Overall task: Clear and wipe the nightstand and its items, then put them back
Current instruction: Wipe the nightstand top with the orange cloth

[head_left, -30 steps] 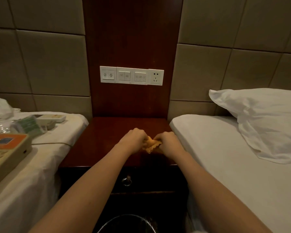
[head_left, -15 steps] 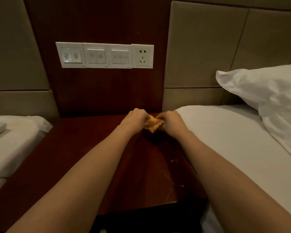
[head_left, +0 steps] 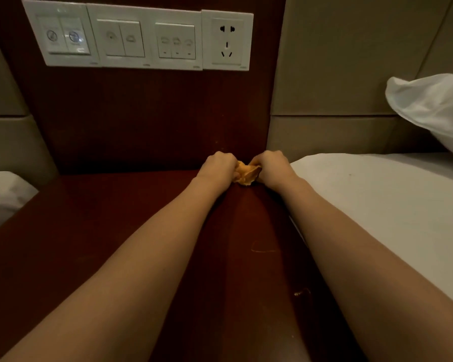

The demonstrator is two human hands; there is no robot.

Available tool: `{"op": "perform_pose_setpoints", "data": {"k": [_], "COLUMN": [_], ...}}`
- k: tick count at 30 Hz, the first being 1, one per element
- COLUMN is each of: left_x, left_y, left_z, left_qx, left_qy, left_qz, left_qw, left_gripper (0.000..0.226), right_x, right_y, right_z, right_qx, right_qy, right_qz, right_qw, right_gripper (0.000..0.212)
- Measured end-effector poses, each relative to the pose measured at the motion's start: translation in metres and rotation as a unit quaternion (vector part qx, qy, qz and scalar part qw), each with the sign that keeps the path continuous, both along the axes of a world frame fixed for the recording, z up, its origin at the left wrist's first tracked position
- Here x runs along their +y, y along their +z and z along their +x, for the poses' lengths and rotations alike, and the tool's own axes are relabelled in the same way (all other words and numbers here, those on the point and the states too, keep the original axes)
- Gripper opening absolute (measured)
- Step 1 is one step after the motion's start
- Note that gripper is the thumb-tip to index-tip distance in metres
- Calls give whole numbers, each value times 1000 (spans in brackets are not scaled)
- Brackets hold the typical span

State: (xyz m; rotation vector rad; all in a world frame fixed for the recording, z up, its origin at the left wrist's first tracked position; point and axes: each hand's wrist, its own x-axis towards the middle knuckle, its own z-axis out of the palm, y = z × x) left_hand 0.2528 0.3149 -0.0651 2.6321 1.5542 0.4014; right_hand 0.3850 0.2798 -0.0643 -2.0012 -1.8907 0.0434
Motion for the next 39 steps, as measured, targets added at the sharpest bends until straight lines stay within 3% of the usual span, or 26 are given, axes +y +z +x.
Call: {"op": "perform_pose_setpoints", "data": {"k": [16, 22, 28, 39], "left_x": [-28, -65, -111, -180], "left_y": [5, 3, 3, -1], "left_z": [1, -9, -20, -35], "left_qx": [46, 42, 35, 30], "left_qy": [9, -2, -15, -34], "left_qz": [36, 36, 31, -7], "left_qw": [998, 998, 999, 999], "left_gripper": [22, 30, 19, 24], "right_x": [-21, -59, -115, -194], "right_y": [1, 2, 9, 10], "right_z": [-9, -18, -29, -43], "right_qx": [-19, -25, -18, -21], "right_qy": [-15, -20, -22, -27], "right_qz": [-11, -22, -45, -69], "right_qw": [1000, 999, 999, 997], "right_gripper": [30, 29, 28, 28]}}
